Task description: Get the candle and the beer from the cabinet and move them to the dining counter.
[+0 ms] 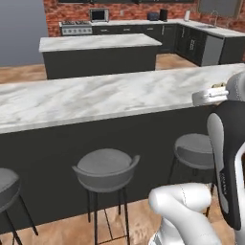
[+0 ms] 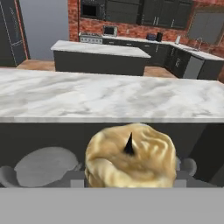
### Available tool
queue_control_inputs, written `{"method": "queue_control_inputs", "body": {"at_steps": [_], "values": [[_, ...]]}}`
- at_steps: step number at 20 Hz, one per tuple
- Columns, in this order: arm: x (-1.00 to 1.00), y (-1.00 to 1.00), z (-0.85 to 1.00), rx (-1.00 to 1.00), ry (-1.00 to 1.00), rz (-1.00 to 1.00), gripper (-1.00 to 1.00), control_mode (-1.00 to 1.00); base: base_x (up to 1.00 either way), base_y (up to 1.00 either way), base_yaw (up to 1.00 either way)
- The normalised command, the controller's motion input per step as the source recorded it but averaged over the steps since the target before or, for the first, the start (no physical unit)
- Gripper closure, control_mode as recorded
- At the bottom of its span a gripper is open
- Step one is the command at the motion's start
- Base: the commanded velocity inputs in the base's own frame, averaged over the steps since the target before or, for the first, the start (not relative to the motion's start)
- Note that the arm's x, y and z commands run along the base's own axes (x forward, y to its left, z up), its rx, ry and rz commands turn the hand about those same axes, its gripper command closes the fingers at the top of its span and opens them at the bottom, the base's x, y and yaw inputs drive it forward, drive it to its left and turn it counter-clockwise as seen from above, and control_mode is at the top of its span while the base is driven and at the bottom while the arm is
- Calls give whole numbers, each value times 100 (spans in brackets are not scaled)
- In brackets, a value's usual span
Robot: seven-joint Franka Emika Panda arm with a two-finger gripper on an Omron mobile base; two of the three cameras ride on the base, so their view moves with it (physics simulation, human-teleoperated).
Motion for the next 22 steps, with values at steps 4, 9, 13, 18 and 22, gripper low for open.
{"method": "queue_control_inputs", "body": {"at_steps": [4,9,13,18,22], "values": [[0,0,0,0,0,0,100,100,66,56,23],[0,0,0,0,0,0,100,100,55,40,20],[0,0,0,0,0,0,100,100,43,19,4],[0,0,0,0,0,0,100,100,55,3,0],[1,1,0,0,0,0,100,-100,38,0,0]]}}
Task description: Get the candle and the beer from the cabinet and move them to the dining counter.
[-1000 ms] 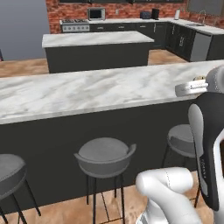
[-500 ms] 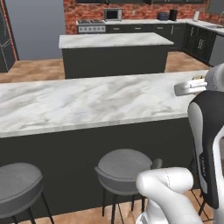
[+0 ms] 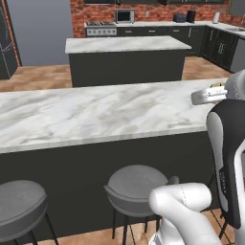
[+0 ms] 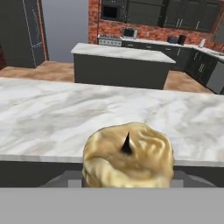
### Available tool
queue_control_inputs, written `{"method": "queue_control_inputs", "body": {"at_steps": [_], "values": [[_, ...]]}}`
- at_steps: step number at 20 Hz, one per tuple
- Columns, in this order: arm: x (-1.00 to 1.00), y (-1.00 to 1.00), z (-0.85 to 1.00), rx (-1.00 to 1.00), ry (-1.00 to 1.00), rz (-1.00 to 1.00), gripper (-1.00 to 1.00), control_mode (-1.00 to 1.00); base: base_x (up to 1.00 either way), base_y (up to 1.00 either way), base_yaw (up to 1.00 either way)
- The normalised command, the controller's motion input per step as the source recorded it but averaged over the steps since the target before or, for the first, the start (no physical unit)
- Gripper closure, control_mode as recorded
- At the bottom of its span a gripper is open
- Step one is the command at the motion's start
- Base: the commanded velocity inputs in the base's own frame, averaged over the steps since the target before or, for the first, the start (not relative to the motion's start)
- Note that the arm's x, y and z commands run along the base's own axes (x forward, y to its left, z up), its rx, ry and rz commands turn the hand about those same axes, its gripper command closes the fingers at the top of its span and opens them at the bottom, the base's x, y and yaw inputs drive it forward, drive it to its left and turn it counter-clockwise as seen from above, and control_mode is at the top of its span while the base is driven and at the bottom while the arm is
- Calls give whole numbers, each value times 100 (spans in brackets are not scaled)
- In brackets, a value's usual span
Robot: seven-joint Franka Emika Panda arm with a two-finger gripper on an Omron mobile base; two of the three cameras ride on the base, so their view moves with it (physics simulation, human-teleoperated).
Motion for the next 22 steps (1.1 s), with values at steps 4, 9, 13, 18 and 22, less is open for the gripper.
{"method": "queue_control_inputs", "body": {"at_steps": [4,9,13,18,22], "values": [[0,0,0,0,0,0,100,-100,0,0,0],[19,-24,-1,0,1,18,100,-100,0,0,0],[62,-35,-12,0,0,43,100,-100,0,0,0],[75,-22,-4,0,0,45,100,-100,0,0,0],[76,-8,-12,0,3,41,100,-100,0,0,0]]}}
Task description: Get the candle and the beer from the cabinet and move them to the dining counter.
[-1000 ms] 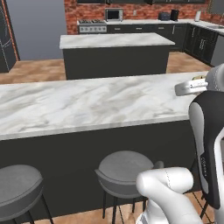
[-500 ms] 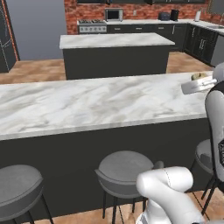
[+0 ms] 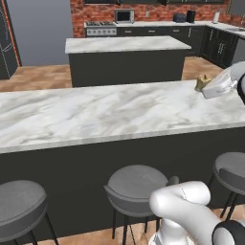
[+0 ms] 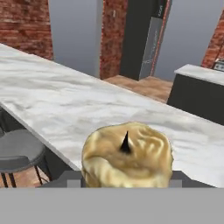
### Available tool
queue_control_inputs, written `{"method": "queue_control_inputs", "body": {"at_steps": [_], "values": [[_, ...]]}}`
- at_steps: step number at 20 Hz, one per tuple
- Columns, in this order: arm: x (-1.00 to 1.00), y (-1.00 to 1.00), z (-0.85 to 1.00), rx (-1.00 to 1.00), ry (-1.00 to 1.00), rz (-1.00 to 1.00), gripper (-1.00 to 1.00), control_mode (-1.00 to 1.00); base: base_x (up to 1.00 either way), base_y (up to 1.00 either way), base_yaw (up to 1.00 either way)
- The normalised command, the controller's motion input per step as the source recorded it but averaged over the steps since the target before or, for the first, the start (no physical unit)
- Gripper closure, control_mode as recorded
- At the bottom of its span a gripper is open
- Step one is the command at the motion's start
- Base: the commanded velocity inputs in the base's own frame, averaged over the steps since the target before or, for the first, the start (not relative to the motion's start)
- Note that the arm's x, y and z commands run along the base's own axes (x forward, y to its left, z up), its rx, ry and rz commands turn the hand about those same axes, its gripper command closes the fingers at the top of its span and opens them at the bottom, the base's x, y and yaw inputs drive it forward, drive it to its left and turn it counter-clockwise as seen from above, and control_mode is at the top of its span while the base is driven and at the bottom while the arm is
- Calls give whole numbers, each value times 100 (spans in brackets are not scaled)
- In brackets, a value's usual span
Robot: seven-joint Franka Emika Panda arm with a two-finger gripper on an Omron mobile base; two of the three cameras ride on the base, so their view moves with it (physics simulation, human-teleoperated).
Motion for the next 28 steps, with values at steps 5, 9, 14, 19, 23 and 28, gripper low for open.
{"method": "queue_control_inputs", "body": {"at_steps": [5,9,14,19,23,28], "values": [[79,4,-32,0,12,32,100,-100,0,0,0],[61,5,-32,0,10,30,100,-100,0,0,0],[28,14,-23,0,10,22,100,-100,0,0,0],[15,32,-4,0,16,13,100,-100,0,0,0],[2,20,-22,0,3,9,100,-100,0,0,0],[16,19,-54,0,-1,4,100,-100,0,0,0]]}}
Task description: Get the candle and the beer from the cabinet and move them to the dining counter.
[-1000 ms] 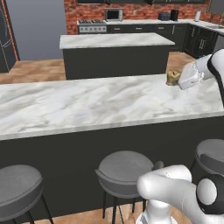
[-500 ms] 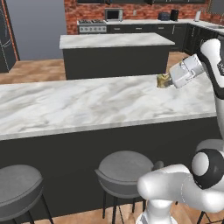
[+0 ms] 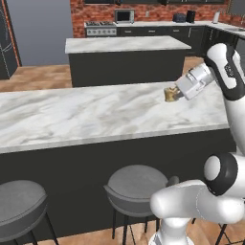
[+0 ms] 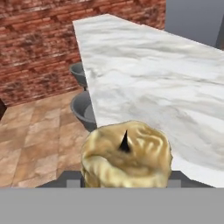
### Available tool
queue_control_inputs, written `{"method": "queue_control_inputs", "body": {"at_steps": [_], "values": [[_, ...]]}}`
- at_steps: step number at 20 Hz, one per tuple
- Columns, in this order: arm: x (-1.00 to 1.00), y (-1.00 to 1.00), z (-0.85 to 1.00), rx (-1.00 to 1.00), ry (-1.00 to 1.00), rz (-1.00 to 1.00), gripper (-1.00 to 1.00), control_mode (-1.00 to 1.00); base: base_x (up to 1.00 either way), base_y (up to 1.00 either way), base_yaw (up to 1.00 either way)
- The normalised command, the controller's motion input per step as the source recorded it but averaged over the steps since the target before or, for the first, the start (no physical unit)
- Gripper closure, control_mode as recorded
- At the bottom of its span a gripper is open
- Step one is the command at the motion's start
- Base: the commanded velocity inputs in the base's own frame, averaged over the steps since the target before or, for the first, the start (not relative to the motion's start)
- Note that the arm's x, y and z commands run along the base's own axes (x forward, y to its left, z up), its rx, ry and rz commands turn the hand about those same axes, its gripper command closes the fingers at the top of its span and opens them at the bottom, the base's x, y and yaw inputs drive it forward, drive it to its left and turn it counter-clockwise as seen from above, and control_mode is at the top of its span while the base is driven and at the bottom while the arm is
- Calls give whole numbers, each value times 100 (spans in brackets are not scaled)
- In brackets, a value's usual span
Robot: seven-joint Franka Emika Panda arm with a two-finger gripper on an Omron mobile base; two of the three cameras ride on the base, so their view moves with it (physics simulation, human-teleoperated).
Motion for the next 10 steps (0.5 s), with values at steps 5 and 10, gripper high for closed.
{"method": "queue_control_inputs", "body": {"at_steps": [5,10], "values": [[15,17,-61,0,-7,1,100,-100,0,0,0],[27,11,-48,0,-4,0,100,-100,0,0,0]]}}
